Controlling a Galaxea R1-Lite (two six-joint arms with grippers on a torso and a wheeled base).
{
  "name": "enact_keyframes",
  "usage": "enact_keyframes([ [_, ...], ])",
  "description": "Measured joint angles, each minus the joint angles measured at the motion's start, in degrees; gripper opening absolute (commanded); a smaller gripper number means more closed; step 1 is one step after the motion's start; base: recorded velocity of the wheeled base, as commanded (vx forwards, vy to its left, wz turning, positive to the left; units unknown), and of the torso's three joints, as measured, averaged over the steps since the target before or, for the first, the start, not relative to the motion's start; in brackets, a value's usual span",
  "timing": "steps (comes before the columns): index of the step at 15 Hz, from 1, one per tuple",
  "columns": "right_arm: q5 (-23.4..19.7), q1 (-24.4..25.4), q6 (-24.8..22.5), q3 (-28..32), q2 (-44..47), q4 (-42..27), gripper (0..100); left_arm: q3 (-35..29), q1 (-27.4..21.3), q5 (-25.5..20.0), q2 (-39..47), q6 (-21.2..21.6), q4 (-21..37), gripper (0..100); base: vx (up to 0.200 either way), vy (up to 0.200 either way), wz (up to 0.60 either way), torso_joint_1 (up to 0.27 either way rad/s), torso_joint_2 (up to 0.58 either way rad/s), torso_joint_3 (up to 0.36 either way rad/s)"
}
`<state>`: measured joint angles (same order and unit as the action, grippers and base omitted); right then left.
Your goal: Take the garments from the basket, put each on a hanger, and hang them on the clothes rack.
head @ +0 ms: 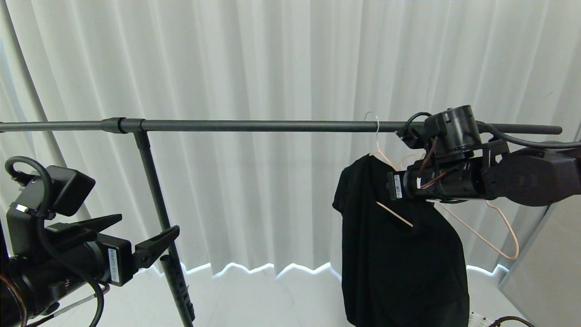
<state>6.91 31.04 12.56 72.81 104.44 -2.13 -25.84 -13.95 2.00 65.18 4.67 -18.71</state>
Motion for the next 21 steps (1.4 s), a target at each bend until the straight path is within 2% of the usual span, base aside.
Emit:
enact_keyframes([
  [6, 0.0, 0.1, -0.1, 0.0, 0.7, -0.2, 0, 0.3, 0.0, 0.0, -0.7, 0.0, 0.0, 100, 0.000, 0.000, 0.00, 0.000, 0.00, 0.000],
  [7, 0.0, 0.1, -0.1, 0.0, 0.7, -0.4, 100, 0.5, 0.0, 0.0, -0.9, 0.0, 0.0, 100, 0.000, 0.000, 0.00, 0.000, 0.00, 0.000],
  [13, 0.0, 0.4, -0.1, -0.6, -3.6, -1.6, 100, 1.9, 0.1, 0.0, -2.1, 0.0, 0.0, 100, 0.000, 0.000, 0.00, 0.000, 0.00, 0.000],
  [15, 0.1, 1.2, -0.5, -1.0, -7.7, -7.0, 100, 2.8, 0.2, 0.0, -2.9, 0.0, 0.0, 100, 0.000, 0.000, 0.00, 0.000, 0.00, 0.000],
  [17, 1.2, 1.8, -3.0, -1.3, -13.0, -16.5, 100, 3.4, 0.5, 0.1, -3.7, 0.0, 0.0, 100, 0.000, 0.000, 0.00, 0.000, 0.00, 0.000],
  [19, 5.0, 1.9, -6.7, -2.2, -18.6, -23.4, 100, 3.6, 1.7, 0.1, -4.2, -0.1, 0.0, 100, 0.000, 0.000, 0.00, 0.000, 0.00, 0.000],
  [21, 9.0, 0.8, -12.4, -5.4, -23.0, -24.6, 100, 3.6, 3.2, 0.1, -4.4, -0.3, 0.0, 100, 0.000, 0.000, 0.00, 0.000, 0.00, 0.000],
])
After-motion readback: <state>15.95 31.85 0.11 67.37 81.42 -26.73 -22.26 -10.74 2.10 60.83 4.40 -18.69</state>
